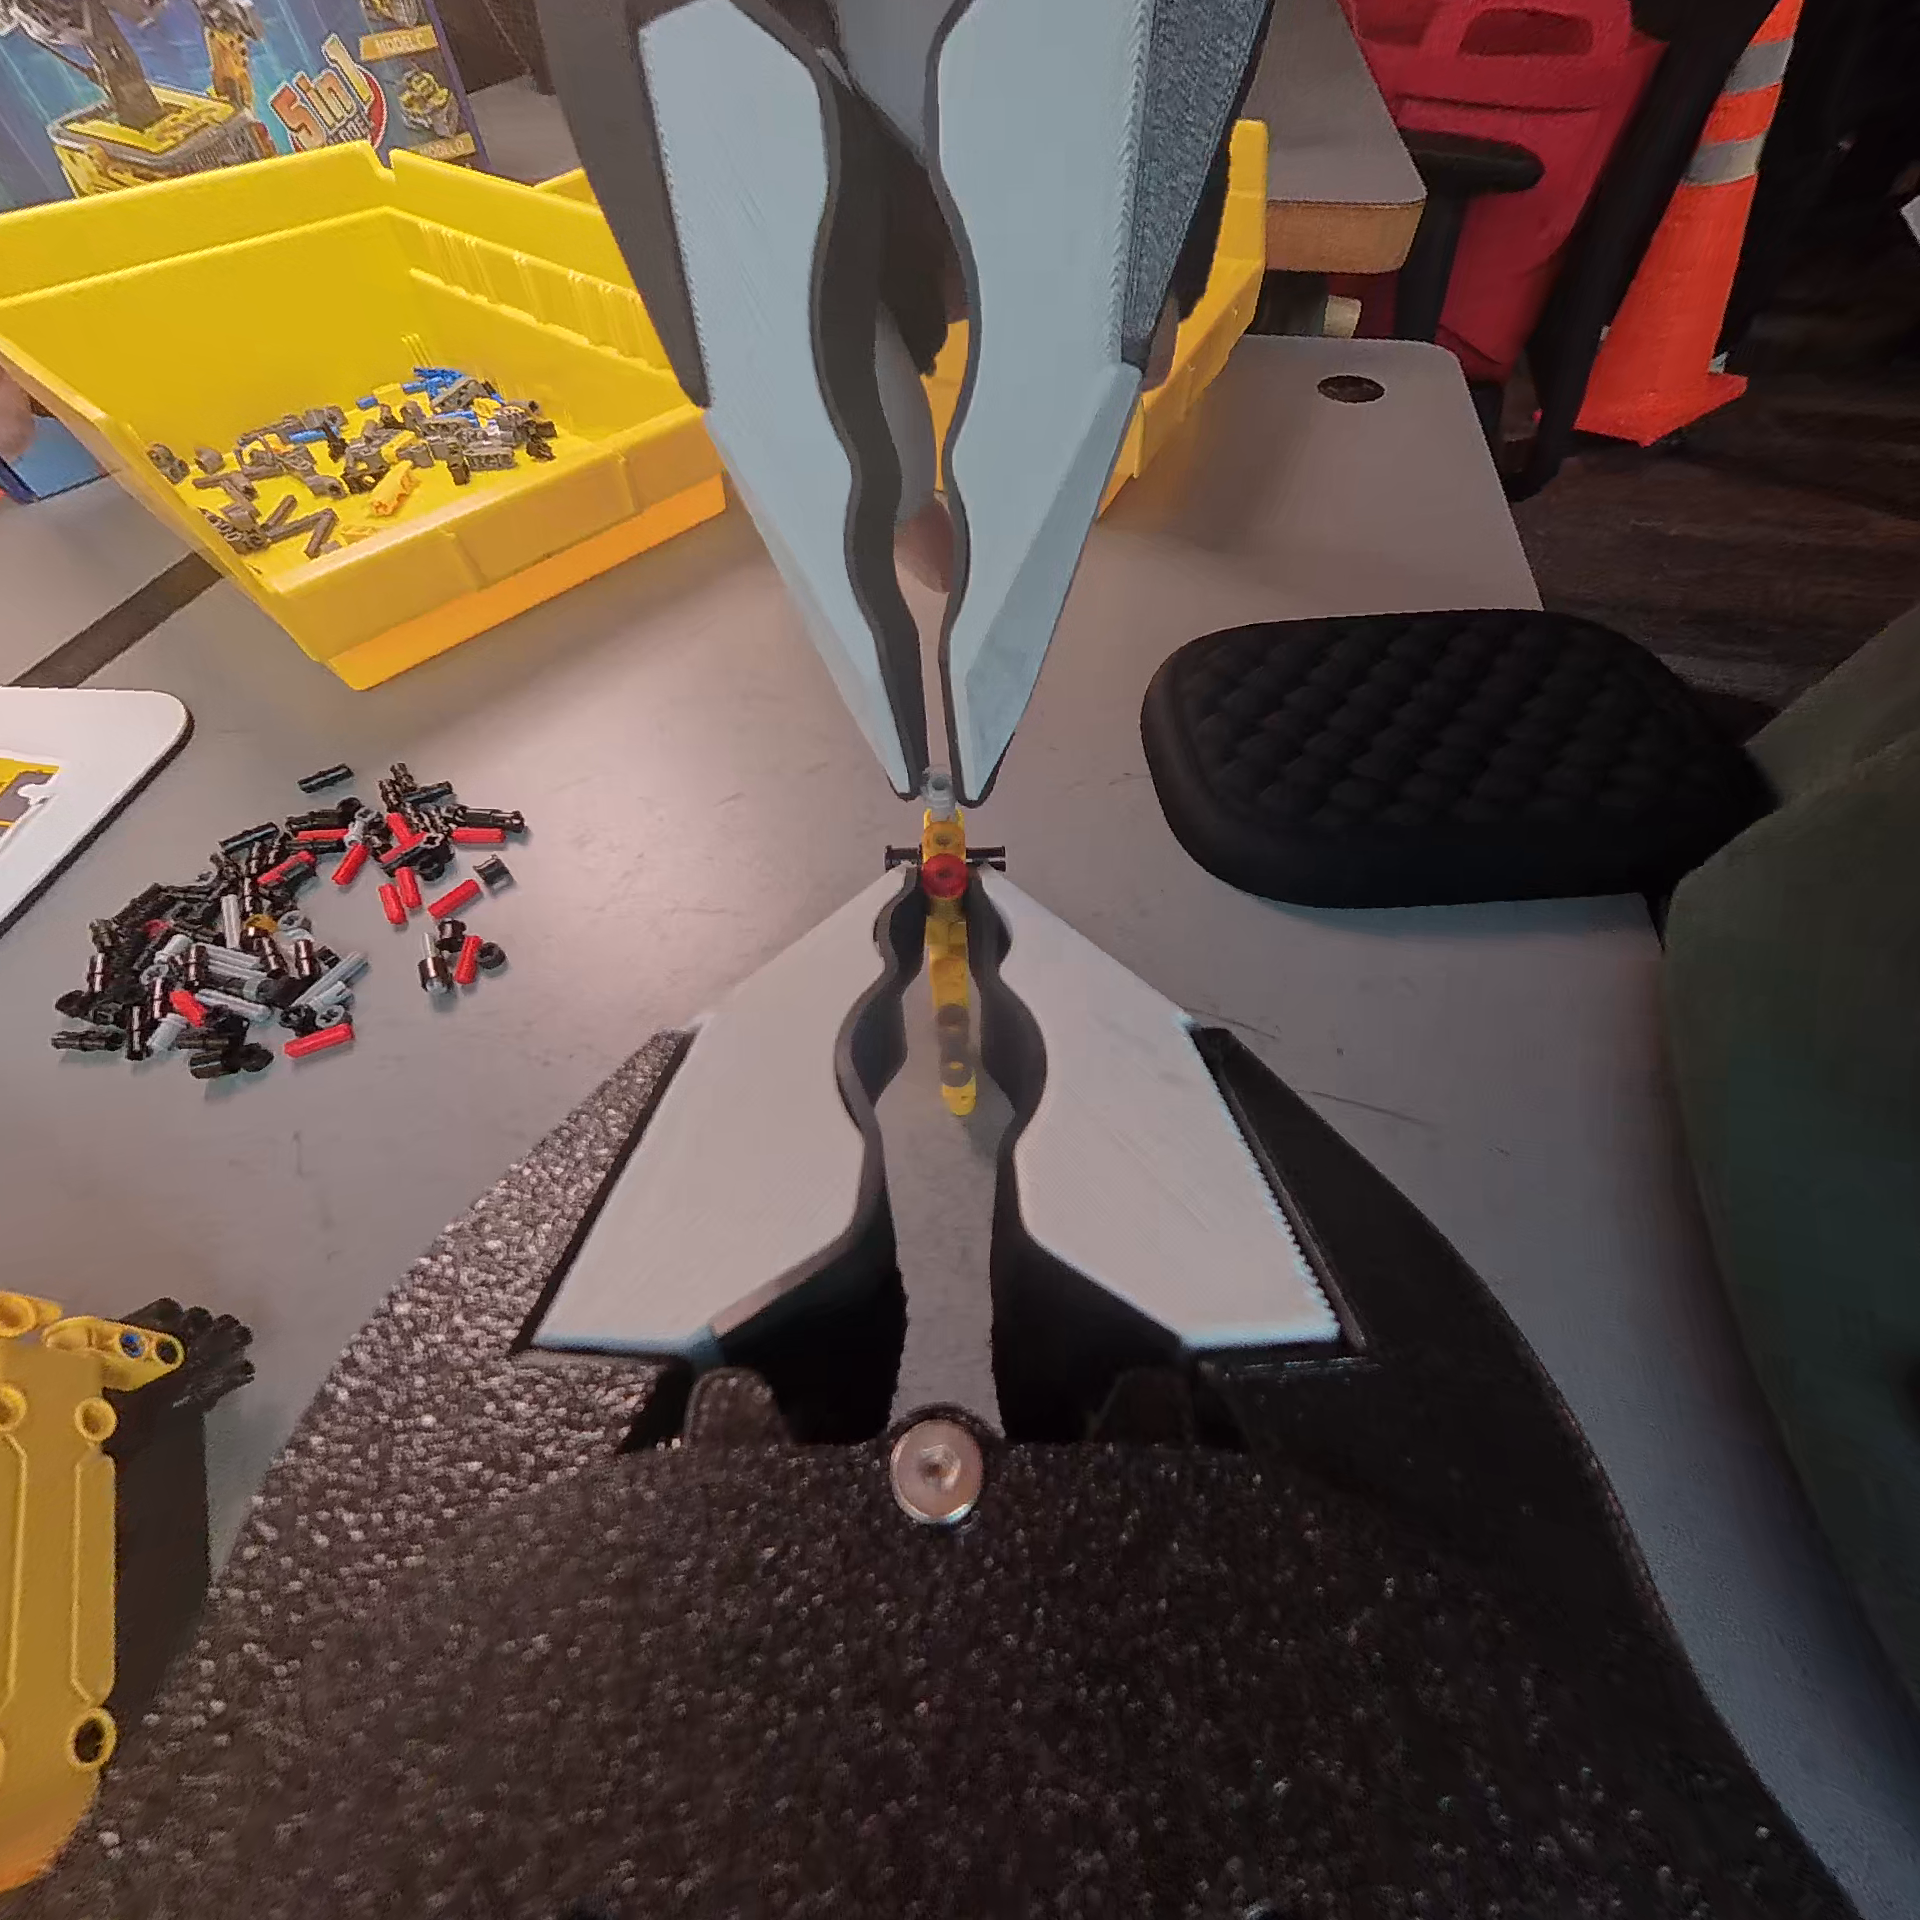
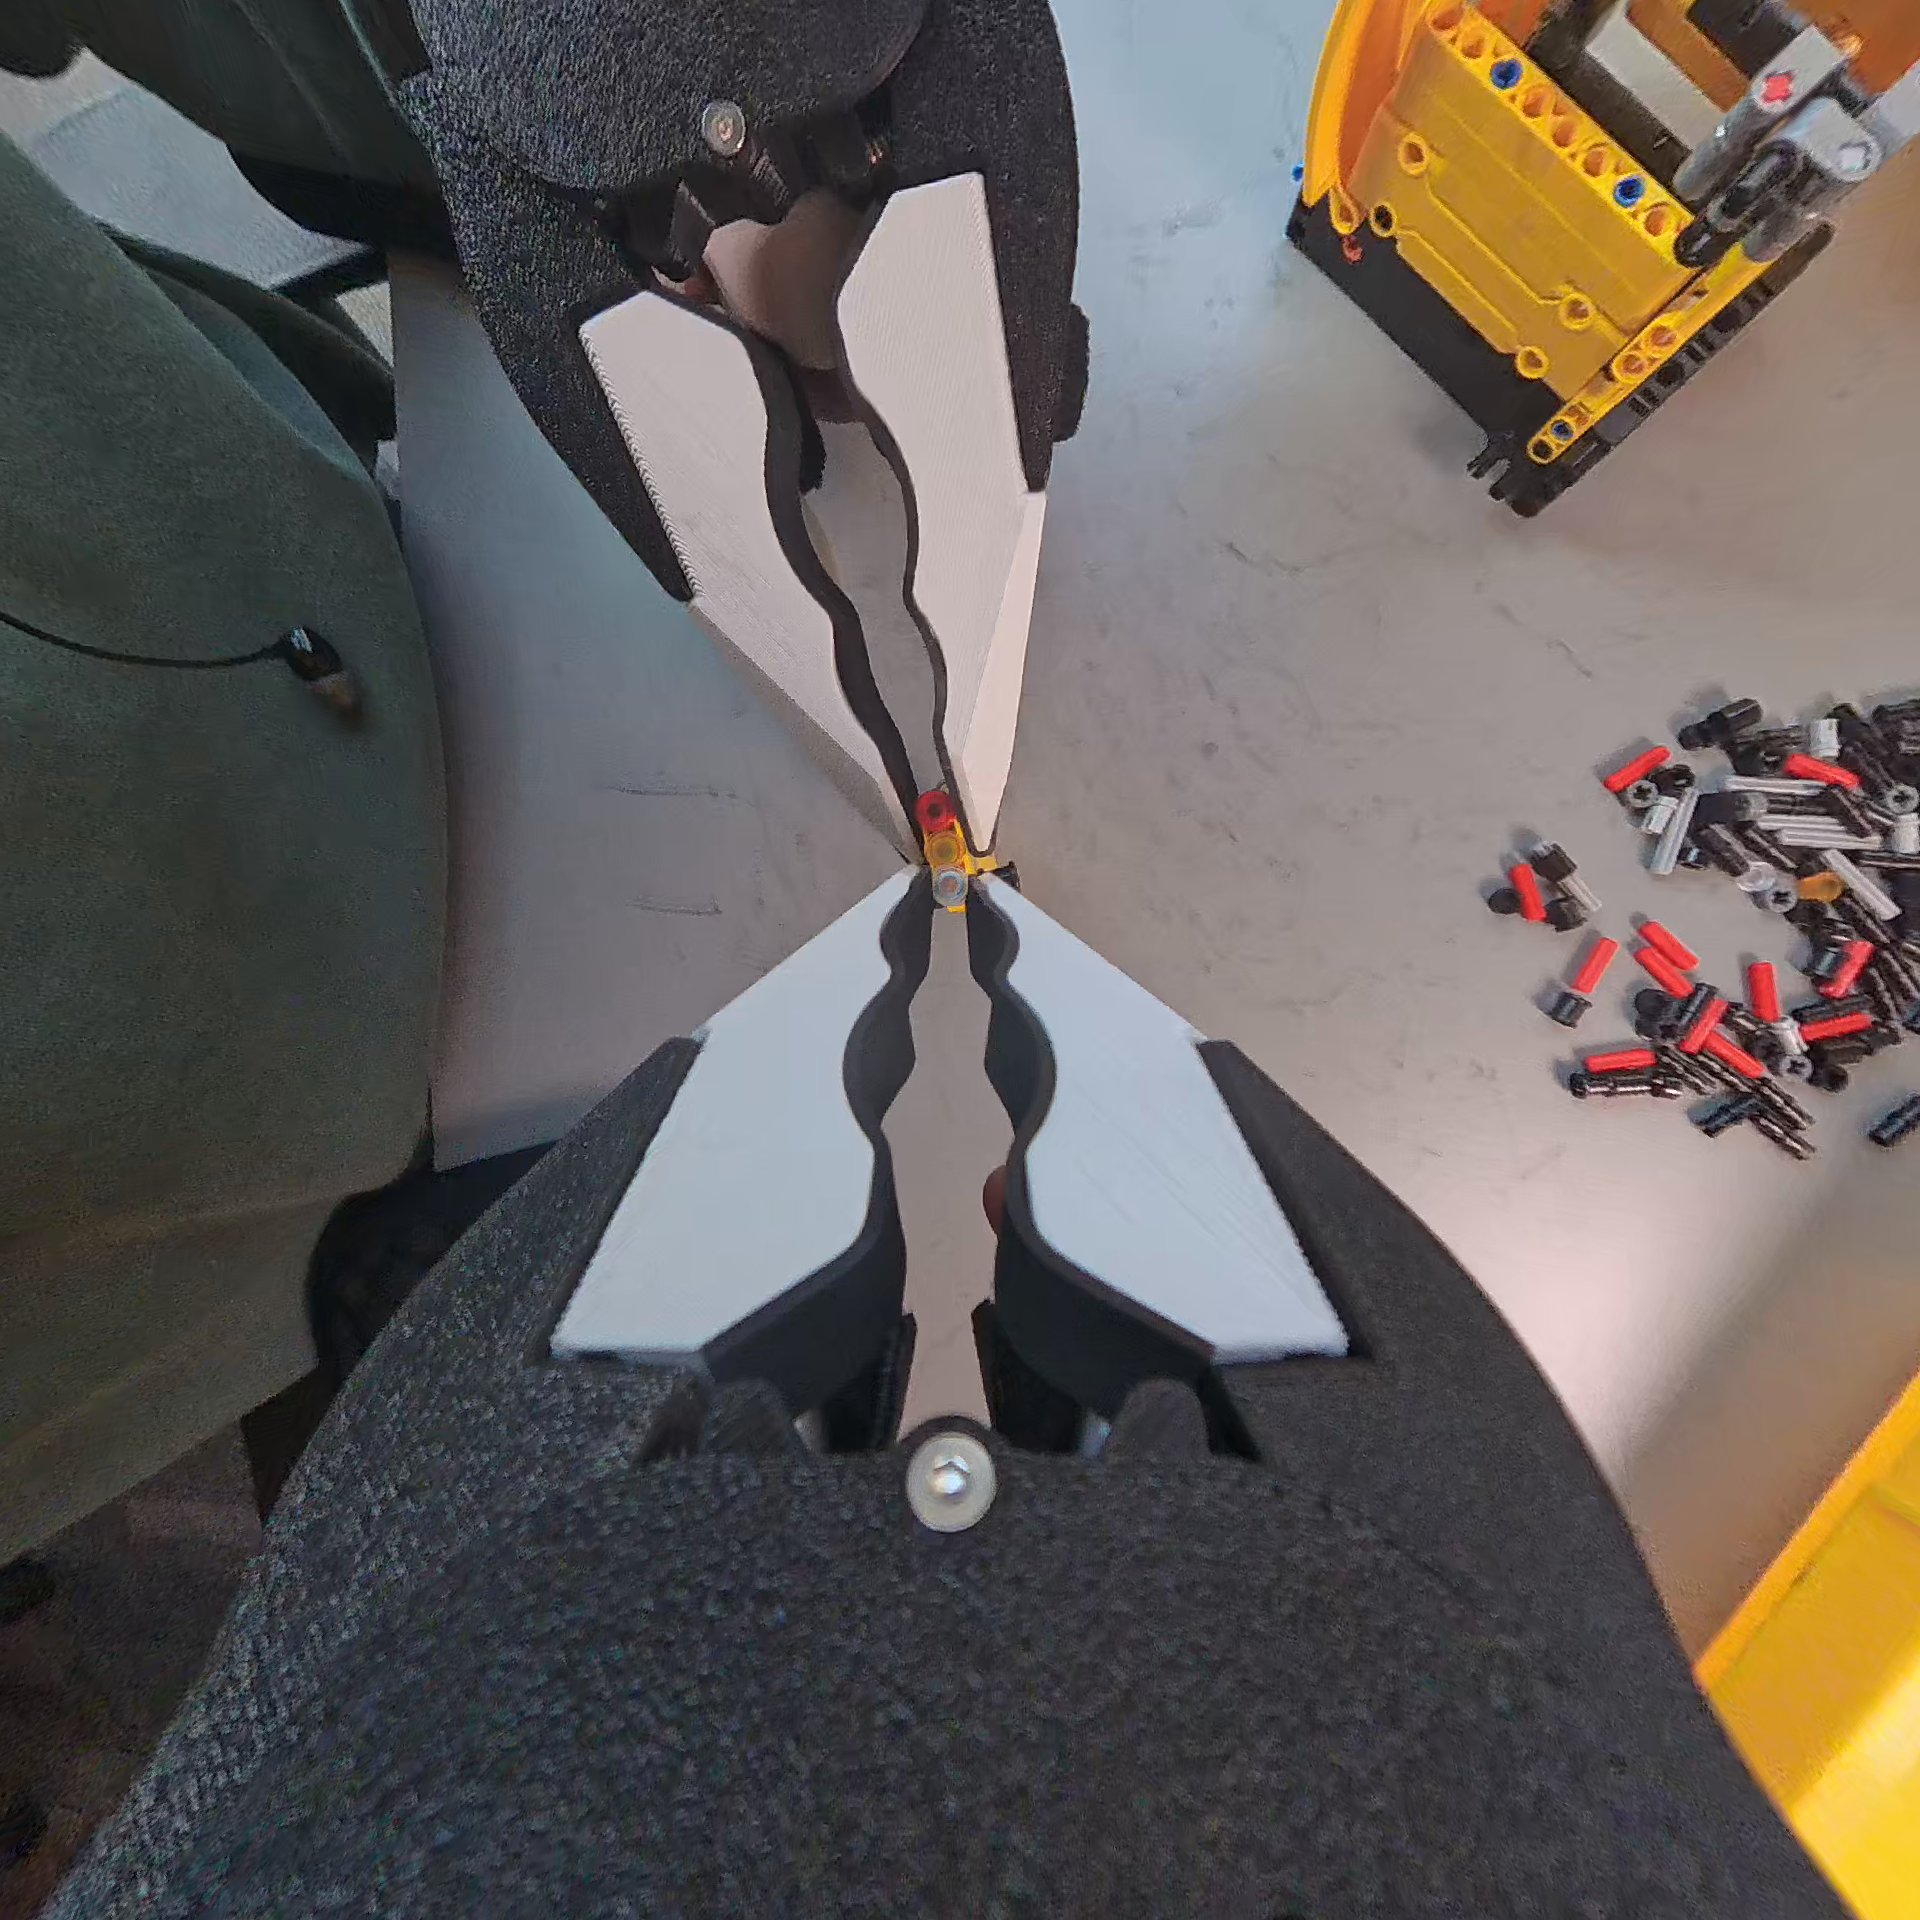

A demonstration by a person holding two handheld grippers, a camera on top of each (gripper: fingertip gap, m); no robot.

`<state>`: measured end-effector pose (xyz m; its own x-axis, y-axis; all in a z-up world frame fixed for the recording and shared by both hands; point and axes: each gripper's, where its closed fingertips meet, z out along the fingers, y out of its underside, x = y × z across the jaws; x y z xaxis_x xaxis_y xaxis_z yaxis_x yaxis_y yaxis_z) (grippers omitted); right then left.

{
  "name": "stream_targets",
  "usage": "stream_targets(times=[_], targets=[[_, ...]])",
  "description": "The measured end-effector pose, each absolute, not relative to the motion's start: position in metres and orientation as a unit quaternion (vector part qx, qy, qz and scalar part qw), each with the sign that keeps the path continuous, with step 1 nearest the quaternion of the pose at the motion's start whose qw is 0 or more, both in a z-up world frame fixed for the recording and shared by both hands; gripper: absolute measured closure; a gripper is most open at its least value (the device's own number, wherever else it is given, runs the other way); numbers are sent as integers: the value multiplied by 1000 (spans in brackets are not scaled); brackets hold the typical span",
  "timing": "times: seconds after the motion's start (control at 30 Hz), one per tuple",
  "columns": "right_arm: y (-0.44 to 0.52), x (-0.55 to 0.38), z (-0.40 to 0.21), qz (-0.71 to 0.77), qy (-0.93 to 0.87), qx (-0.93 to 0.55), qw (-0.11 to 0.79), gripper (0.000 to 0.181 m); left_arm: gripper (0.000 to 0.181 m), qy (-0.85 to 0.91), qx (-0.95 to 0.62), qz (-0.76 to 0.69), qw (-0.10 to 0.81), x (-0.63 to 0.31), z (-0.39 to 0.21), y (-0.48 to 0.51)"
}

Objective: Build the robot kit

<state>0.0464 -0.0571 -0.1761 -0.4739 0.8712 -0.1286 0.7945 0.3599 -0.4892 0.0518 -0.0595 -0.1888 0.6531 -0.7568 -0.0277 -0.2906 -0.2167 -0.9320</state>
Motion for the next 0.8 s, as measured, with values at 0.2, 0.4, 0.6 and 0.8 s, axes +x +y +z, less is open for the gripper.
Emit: stream_targets(times=[0.2, 0.4, 0.6, 0.8], targets=[[-60, 49, -177, 291, -798, -524, 65, 176, 175, 353, -745, -226, 519, 56, -189, -60], [-56, 43, -176, 313, -790, -515, 108, 176, 175, 342, -750, -232, 516, 51, -189, -59], [-55, 45, -175, 374, -747, -539, 107, 176, 175, 333, -751, -242, 516, 51, -189, -58], [-55, 45, -179, 401, -731, -530, 154, 175, 175, 331, -752, -242, 516, 50, -189, -58]])
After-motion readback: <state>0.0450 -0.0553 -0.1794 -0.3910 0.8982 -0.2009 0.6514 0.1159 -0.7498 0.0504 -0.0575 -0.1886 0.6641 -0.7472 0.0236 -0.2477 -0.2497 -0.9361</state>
